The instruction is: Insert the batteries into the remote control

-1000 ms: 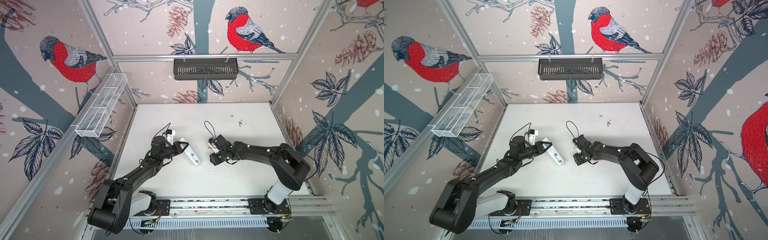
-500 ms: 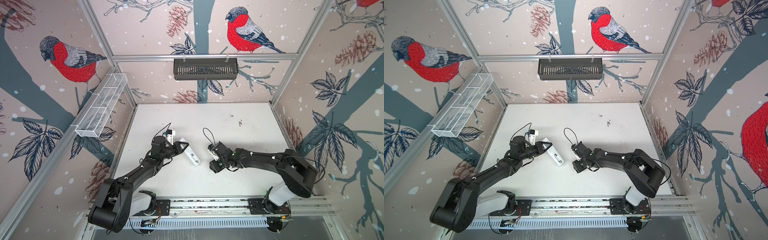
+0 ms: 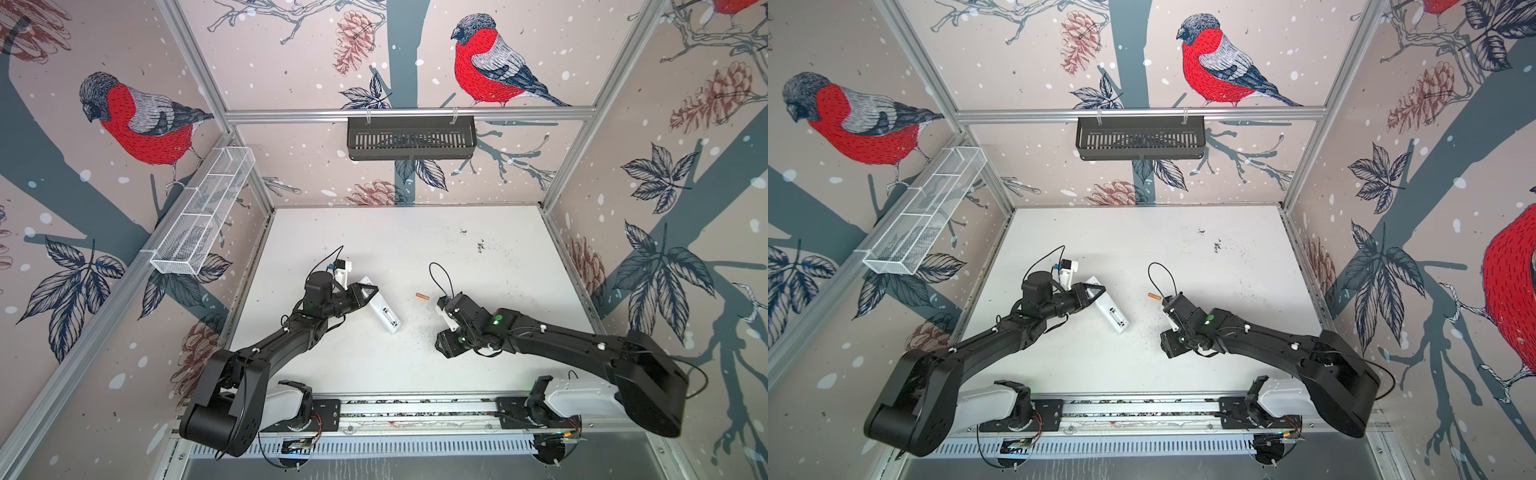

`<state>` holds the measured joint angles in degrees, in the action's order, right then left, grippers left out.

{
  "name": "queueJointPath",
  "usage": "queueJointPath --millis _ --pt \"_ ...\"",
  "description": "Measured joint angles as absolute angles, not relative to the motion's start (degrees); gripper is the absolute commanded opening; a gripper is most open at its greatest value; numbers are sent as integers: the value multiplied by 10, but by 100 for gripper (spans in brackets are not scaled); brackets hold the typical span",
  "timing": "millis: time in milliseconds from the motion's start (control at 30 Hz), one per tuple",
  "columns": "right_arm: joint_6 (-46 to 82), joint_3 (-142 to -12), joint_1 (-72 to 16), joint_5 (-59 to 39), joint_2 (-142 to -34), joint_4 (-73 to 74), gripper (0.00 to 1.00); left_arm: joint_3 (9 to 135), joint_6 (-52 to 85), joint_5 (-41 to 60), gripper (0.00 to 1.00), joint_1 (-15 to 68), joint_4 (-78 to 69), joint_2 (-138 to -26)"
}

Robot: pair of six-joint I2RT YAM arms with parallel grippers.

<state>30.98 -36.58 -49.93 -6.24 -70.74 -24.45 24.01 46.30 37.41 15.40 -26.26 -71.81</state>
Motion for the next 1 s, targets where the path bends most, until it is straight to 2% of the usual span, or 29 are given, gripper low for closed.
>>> queueJointPath --millis 67,233,467,667,733,933,1000 --pt "347 -360 -481 -39 -681 -263 72 240 465 375 3 154 -267 -720" --pt "464 -323 -464 11 -659 -325 78 240 466 375 3 153 -268 -721" --pt "633 -273 -502 42 -588 -416 79 238 467 375 3 153 -270 -720" --pt "660 -248 -493 32 -572 -410 75 232 467 375 3 151 -281 -720" --pt "658 -253 -488 31 -586 -411 72 231 468 375 3 150 -283 -719" --pt "639 -258 -489 51 -628 -428 38 228 468 375 3 149 -285 -717" --pt "629 -258 -496 59 -632 -418 33 226 468 375 3 149 -286 -717"
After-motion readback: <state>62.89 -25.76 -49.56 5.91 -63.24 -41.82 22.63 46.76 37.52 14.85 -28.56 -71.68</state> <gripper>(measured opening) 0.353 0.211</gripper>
